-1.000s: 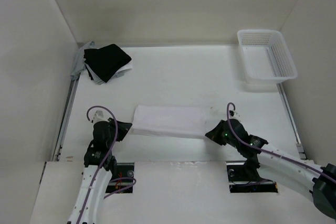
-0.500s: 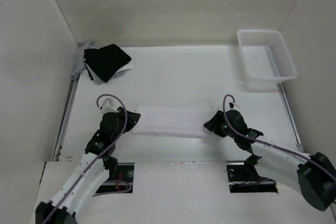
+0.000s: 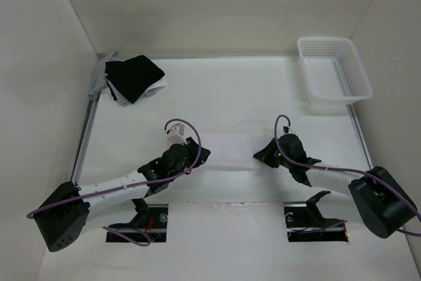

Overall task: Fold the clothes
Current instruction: Fold the tank top

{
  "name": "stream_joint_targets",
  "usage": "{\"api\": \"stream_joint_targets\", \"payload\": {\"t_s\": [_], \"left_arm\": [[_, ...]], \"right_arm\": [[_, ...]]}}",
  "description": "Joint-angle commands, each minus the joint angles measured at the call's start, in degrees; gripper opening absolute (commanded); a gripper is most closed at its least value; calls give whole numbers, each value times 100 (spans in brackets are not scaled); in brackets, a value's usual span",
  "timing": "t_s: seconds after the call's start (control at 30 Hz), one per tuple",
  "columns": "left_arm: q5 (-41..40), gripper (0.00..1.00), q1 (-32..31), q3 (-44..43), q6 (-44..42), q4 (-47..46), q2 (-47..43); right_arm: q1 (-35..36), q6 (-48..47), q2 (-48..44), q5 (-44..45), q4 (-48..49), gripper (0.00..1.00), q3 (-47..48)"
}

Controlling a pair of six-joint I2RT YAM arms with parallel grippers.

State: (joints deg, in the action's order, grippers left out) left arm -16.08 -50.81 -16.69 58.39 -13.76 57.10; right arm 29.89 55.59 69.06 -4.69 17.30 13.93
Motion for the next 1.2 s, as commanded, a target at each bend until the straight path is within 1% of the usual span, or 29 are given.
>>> {"api": "stream_joint_targets", "payload": {"t_s": [0.0, 0.07, 0.13, 0.2, 0.3, 0.37, 0.47, 0.6, 0.8, 0.9, 1.03, 1.17], "left_arm": [[-247, 25, -21, -89, 93, -690, 11], [-247, 25, -12, -72, 120, -698, 38], [-247, 25, -30, -89, 129, -725, 64], [-212, 25, -21, -115, 120, -733, 82], [-168, 25, 5, -133, 111, -751, 73], [-142, 25, 5, -133, 111, -751, 21], [-115, 25, 31, -80, 129, -716, -137], [-115, 25, 119, 16, 120, -593, -515], [-71, 25, 514, 183, 76, 12, -1340], [34, 26, 926, 280, 50, 521, -2016], [280, 26, 1638, 306, -91, 1269, -2852], [701, 26, 2289, 298, -214, 1604, -3196]], "right_arm": [[-303, 110, -224, 29, 600, 1, -127], [-488, 75, -681, 134, 127, 0, -154], [-602, -39, -1269, 380, -610, 0, -84], [-664, -232, -1867, 608, -1322, 0, 74], [-664, -548, -2474, 951, -2184, 0, 424], [-647, -812, -2686, 1162, -2598, 0, 741], [-393, -1146, -2617, 1400, -2942, 0, 1294], [362, -1480, -2038, 1812, -3109, 0, 2067], [1672, -1745, -650, 2639, -3408, 1, 3298], [2226, -1876, 246, 2894, -3558, 1, 3957], [2841, -2043, 1502, 3070, -3795, 1, 4932], [3307, -2114, 2742, 3079, -4093, 2, 5960]]}}
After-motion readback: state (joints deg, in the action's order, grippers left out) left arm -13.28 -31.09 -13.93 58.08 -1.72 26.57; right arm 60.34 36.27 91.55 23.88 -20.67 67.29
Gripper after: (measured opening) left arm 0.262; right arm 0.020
